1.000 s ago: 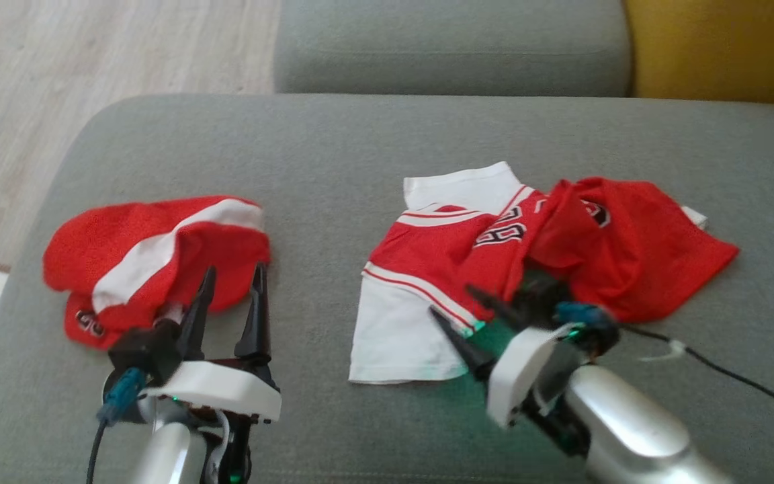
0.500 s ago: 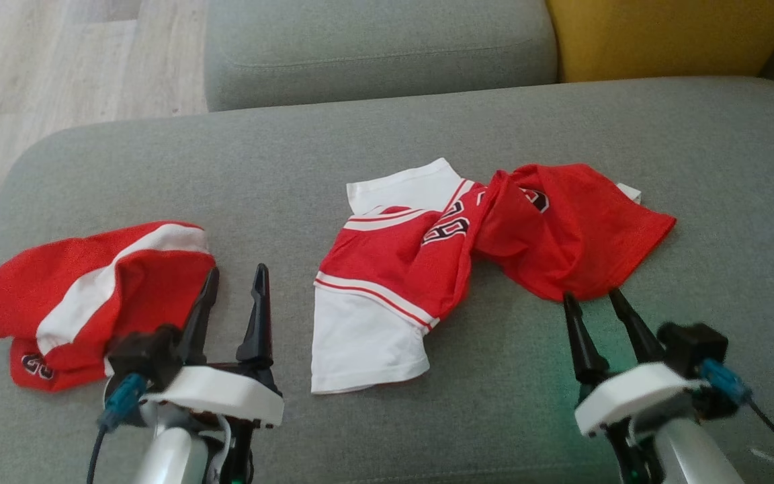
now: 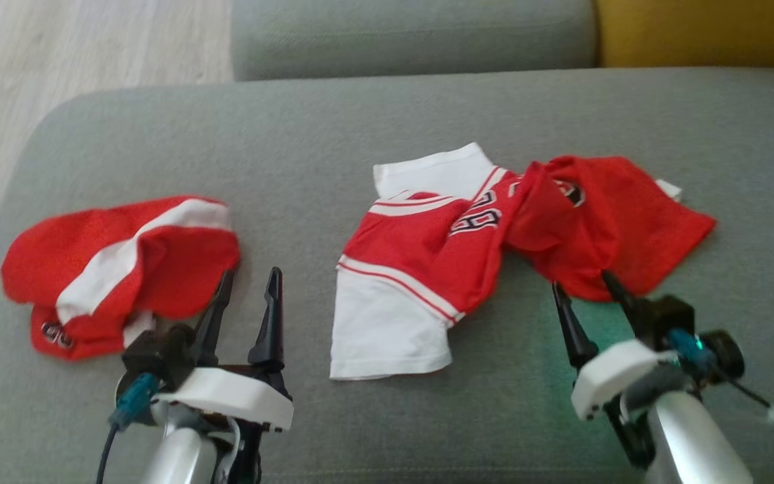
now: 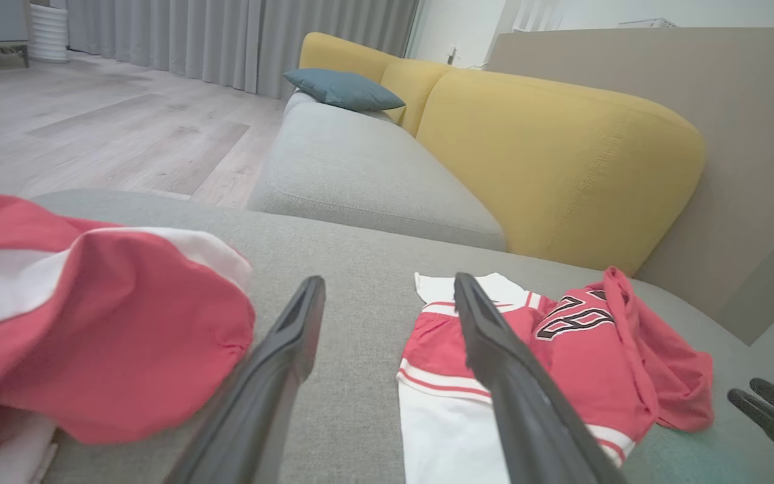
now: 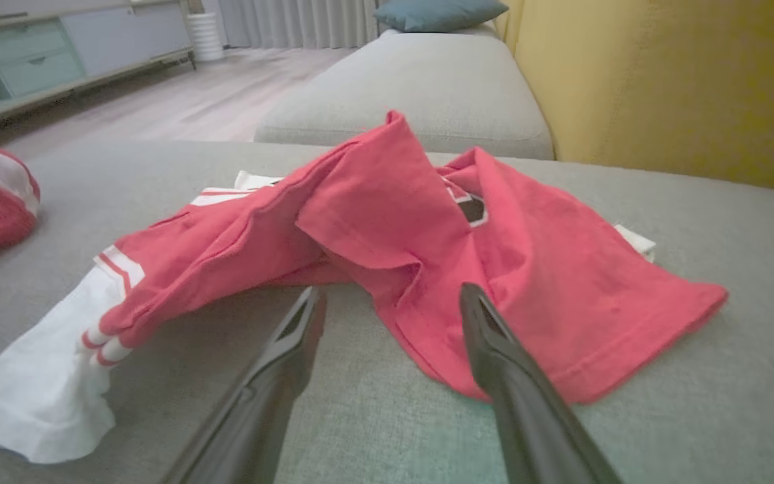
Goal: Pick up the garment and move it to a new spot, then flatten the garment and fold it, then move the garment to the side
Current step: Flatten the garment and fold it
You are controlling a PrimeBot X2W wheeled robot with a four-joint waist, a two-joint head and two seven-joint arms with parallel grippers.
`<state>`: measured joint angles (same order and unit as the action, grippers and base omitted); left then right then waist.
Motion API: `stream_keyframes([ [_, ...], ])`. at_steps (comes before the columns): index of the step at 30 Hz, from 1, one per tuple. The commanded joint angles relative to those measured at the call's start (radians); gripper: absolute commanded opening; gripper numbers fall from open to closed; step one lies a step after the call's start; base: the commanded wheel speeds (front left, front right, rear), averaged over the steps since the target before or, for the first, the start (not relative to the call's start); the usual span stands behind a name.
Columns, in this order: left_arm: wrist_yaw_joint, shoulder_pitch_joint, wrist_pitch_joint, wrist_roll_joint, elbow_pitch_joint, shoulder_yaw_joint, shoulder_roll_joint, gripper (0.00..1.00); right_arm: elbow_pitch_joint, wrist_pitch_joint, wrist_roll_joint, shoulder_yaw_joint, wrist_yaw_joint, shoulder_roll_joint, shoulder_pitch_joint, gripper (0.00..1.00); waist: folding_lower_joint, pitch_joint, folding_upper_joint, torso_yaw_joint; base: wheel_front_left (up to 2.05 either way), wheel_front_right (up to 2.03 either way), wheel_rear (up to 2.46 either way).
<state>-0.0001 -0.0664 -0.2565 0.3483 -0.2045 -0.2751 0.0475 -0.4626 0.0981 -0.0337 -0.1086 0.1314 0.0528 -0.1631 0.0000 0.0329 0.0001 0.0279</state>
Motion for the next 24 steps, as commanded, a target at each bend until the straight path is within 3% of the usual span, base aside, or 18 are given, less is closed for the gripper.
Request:
stream_keyframes([
  [1, -0.003, -0.057, -0.005, -0.003, 0.026, 0.034, 0.003, 1.0, 0.013, -0.003, 0.037, -0.018, -0.001, -0.002, -0.074, 1.0, 0.0, 0.028, -0.0001, 0.032, 0.0, 0.0, 0.0],
  [8, -0.01, -0.088, -0.005, 0.002, 0.018, 0.031, 0.003, 1.0, -0.111, -0.003, 0.193, 0.03, -0.001, -0.001, -0.178, 1.0, 0.0, 0.077, -0.0001, 0.107, 0.0, 0.0, 0.0],
  [15, -0.015, -0.102, -0.005, 0.003, 0.012, 0.033, 0.003, 1.0, -0.209, 0.037, 0.276, 0.096, -0.001, -0.002, -0.262, 1.0, 0.0, 0.106, -0.0001, 0.143, 0.0, 0.0, 0.0],
  [16, -0.015, -0.102, -0.005, 0.003, 0.012, 0.034, 0.003, 1.0, -0.219, 0.045, 0.279, 0.107, -0.001, -0.002, -0.27, 0.93, 0.0, 0.107, -0.0001, 0.144, 0.0, 0.0, 0.0],
  [17, -0.015, -0.102, -0.005, 0.002, 0.012, 0.035, 0.003, 1.0, -0.229, 0.054, 0.283, 0.117, -0.001, -0.002, -0.278, 0.27, 0.0, 0.109, -0.0001, 0.144, 0.0, 0.0, 0.0],
  [18, -0.015, -0.102, -0.005, 0.002, 0.012, 0.037, 0.003, 1.0, -0.238, 0.063, 0.287, 0.124, -0.001, -0.002, -0.284, 0.0, 0.0, 0.109, -0.0001, 0.143, 0.0, 0.0, 0.0],
  [24, -0.01, -0.091, -0.005, 0.0, 0.008, 0.047, 0.003, 1.0, -0.266, 0.089, 0.264, 0.136, -0.001, -0.002, -0.281, 0.0, 0.0, 0.083, -0.0001, 0.107, 0.0, 0.0, 0.0],
])
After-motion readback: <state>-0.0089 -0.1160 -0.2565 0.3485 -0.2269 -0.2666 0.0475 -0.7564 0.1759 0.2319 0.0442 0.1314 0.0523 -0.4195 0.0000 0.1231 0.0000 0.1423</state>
